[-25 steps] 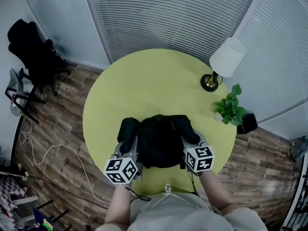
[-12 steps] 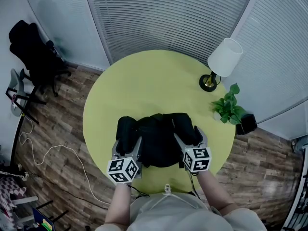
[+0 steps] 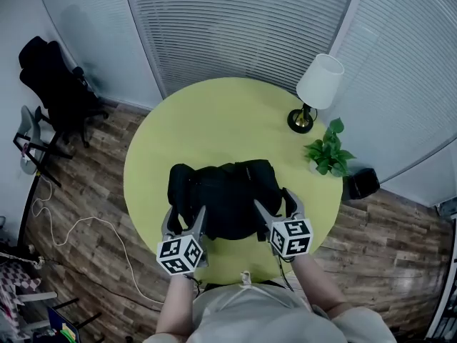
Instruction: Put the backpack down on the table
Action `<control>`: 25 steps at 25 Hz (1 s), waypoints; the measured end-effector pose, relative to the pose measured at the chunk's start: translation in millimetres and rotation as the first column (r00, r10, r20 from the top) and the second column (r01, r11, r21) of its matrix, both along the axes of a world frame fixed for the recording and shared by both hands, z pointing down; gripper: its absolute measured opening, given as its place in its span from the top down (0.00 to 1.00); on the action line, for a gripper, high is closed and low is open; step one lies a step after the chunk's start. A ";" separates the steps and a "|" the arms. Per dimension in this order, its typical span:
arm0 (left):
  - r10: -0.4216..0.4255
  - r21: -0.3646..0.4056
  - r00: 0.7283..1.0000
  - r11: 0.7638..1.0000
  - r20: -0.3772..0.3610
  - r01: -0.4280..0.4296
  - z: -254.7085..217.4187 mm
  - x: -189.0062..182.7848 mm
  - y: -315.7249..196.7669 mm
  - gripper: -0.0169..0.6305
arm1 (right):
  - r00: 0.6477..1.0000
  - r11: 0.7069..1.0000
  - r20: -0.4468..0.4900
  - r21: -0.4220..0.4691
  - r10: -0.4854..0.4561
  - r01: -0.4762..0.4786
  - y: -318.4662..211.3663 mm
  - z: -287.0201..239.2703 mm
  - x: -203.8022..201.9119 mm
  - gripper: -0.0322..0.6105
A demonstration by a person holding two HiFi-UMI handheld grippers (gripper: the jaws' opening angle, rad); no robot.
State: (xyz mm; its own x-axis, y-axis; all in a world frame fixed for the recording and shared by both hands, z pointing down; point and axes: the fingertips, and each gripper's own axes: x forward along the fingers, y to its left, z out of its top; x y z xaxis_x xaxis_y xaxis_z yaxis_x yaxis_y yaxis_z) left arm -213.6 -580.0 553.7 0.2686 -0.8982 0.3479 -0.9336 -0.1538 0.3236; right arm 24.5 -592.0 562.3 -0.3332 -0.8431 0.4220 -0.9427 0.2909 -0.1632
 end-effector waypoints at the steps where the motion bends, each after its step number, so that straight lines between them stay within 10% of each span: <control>1: -0.008 0.006 1.000 1.000 0.002 0.008 -3.5 1.6 6.2 0.39 | 1.000 1.000 -0.003 0.004 -0.002 0.002 6.2 -2.2 1.8 0.35; 19: -0.026 0.100 0.999 0.995 0.025 0.023 -66.0 40.1 142.7 0.90 | 1.000 0.999 -0.016 0.050 0.021 -0.020 129.6 -51.1 29.4 0.95; 25: -0.005 0.110 0.999 0.994 0.047 0.000 -76.4 54.2 169.3 0.96 | 0.999 0.996 0.002 0.074 -0.040 0.040 160.9 -65.1 25.0 0.95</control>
